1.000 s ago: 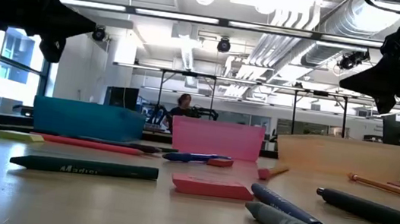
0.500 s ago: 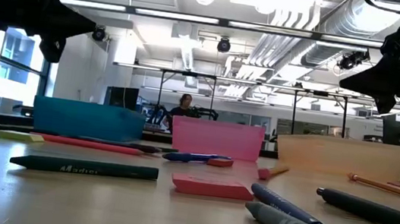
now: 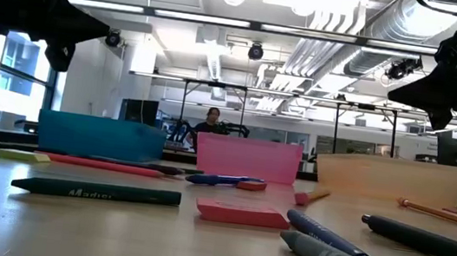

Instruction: Sort crayons/erasers/pens/pencils in bins

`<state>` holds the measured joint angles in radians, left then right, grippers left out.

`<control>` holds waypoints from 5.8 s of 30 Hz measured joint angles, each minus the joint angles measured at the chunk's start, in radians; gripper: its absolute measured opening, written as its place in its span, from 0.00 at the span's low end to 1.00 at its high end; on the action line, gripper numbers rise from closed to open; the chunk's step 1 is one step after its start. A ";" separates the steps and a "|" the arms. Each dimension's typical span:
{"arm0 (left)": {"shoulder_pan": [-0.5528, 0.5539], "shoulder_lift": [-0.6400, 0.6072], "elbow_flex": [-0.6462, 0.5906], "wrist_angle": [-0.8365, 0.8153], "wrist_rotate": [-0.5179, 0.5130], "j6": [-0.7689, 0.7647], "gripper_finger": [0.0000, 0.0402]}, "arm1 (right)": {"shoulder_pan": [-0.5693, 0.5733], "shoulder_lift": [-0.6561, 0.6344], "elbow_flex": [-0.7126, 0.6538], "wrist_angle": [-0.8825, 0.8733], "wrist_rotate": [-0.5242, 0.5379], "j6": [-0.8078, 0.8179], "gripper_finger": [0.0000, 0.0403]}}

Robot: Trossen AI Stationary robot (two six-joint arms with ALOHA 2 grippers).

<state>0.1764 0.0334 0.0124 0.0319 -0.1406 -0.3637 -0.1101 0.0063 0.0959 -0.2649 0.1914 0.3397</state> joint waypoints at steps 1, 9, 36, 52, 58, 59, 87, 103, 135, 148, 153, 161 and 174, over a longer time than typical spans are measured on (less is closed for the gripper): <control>0.000 0.000 0.000 0.000 0.000 0.000 0.00 | 0.000 0.000 0.000 0.000 0.000 0.000 0.00; 0.000 0.000 0.000 0.041 -0.039 -0.002 0.00 | 0.000 0.000 0.000 0.000 0.000 0.000 0.00; 0.000 0.000 0.000 0.040 -0.006 -0.227 0.01 | 0.000 0.000 0.000 0.000 0.000 0.000 0.00; 0.000 0.000 0.001 0.105 -0.023 -0.247 0.35 | 0.000 0.000 0.000 0.000 0.000 0.000 0.00; 0.000 0.002 0.087 0.105 -0.021 -0.144 0.34 | 0.000 0.000 0.000 0.000 0.000 0.000 0.00; 0.000 0.004 0.109 0.096 -0.023 -0.126 0.34 | 0.000 0.000 0.000 0.000 0.000 0.000 0.00; 0.000 0.687 0.757 -1.040 0.050 -0.325 0.33 | 0.000 0.000 0.000 0.000 0.000 0.000 0.00; 0.000 0.975 0.756 -1.080 0.109 -0.372 0.33 | 0.000 0.000 0.000 0.000 0.000 0.000 0.00; -0.221 1.321 0.744 -1.075 0.071 -0.560 0.33 | 0.000 0.000 0.000 0.000 0.000 0.000 0.00; -0.235 1.321 0.621 -0.948 0.052 -0.594 0.33 | 0.000 0.000 0.000 0.000 0.000 0.000 0.00; -0.205 1.321 0.600 -0.946 0.050 -0.544 0.33 | 0.000 0.000 0.000 0.000 0.000 0.000 0.00; -0.131 1.321 0.558 -0.864 0.126 -0.415 0.33 | 0.000 0.000 0.000 0.000 0.000 0.000 0.00; -0.053 1.318 0.528 -0.839 0.190 -0.300 0.32 | 0.000 0.000 0.000 0.000 0.000 0.000 0.00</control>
<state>0.1237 1.3510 0.5407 -0.8074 0.0494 -0.6641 -0.1101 0.0060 0.0959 -0.2652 0.1916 0.3397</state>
